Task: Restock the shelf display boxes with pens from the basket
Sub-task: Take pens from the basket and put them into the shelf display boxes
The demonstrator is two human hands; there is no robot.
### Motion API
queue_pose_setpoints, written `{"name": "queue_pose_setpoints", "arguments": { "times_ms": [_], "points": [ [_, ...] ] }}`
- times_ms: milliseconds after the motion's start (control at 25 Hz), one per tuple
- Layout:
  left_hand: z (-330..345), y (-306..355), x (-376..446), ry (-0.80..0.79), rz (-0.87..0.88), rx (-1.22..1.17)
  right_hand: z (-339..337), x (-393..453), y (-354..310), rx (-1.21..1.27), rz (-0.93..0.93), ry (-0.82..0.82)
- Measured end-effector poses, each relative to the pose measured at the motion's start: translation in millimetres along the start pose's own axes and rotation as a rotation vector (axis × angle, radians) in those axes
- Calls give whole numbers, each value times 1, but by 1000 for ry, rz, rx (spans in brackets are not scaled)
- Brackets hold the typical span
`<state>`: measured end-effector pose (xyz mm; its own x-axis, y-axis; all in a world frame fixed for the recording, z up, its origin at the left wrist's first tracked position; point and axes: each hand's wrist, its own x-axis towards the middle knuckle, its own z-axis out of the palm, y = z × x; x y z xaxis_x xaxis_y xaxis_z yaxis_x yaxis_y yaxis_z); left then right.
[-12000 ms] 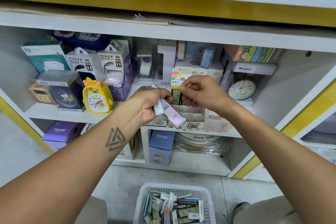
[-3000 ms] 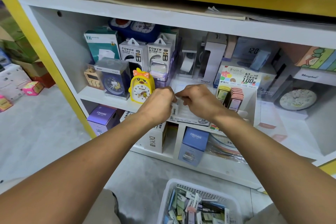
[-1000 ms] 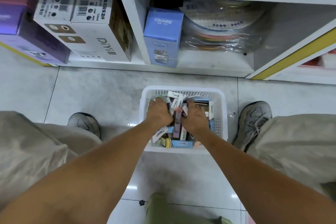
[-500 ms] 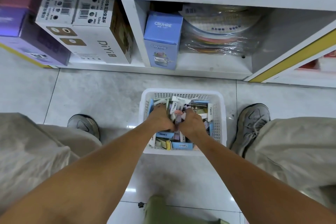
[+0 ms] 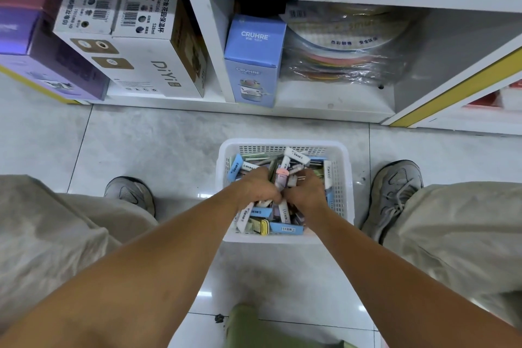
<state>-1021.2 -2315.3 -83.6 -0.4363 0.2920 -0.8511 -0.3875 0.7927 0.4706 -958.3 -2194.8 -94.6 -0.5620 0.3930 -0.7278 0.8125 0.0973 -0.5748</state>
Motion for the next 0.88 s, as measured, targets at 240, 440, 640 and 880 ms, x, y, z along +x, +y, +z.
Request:
{"name": "queue_pose_setpoints", "arguments": {
  "times_ms": [240,440,640,880],
  "points": [
    [19,-10,19,215,29,592,-5,8,4,84,-8,-53],
    [18,-3,22,143,72,407,-11,10,7,159,12,-44],
    [7,-5,20,55,183,207,-19,9,8,273,7,-84],
    [-8,-14,7,7,305,45,-31,7,3,333,-10,-154]
  ]
}}
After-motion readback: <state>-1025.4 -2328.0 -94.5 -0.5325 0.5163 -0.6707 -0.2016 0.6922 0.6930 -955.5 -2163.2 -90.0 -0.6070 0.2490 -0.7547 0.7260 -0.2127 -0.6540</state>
